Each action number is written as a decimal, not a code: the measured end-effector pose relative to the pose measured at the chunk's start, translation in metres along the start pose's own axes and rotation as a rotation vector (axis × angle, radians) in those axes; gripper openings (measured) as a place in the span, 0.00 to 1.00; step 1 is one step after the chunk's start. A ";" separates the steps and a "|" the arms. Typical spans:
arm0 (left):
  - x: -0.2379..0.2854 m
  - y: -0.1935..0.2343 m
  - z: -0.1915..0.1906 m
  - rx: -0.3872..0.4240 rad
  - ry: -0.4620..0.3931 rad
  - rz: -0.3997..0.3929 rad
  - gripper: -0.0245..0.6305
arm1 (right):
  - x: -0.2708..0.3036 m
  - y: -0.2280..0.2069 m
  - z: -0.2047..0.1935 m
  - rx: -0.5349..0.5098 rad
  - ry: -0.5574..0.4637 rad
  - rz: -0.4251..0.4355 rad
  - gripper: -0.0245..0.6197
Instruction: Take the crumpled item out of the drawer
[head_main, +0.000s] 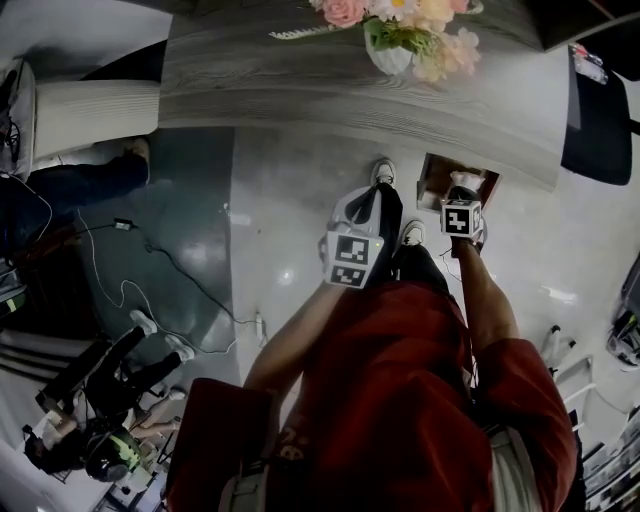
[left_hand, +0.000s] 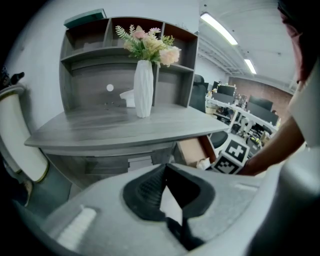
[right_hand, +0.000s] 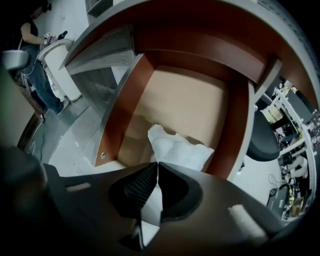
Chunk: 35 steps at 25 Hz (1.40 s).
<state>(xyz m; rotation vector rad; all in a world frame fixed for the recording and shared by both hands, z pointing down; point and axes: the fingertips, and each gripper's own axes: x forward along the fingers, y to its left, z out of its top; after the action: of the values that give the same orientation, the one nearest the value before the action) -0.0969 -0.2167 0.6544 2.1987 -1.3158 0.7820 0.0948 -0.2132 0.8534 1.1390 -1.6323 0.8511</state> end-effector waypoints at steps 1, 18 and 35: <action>-0.001 -0.001 0.001 0.001 -0.003 0.000 0.04 | -0.004 -0.002 -0.001 0.010 -0.012 0.001 0.05; -0.016 -0.019 0.012 -0.005 -0.053 0.001 0.04 | -0.080 0.000 0.003 0.070 -0.125 0.076 0.05; -0.019 -0.018 0.042 -0.009 -0.115 0.018 0.04 | -0.144 0.011 0.024 -0.017 -0.239 0.154 0.05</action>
<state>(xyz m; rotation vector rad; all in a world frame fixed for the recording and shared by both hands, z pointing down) -0.0778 -0.2239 0.6090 2.2566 -1.3926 0.6636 0.0955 -0.1887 0.7088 1.1481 -1.9409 0.8206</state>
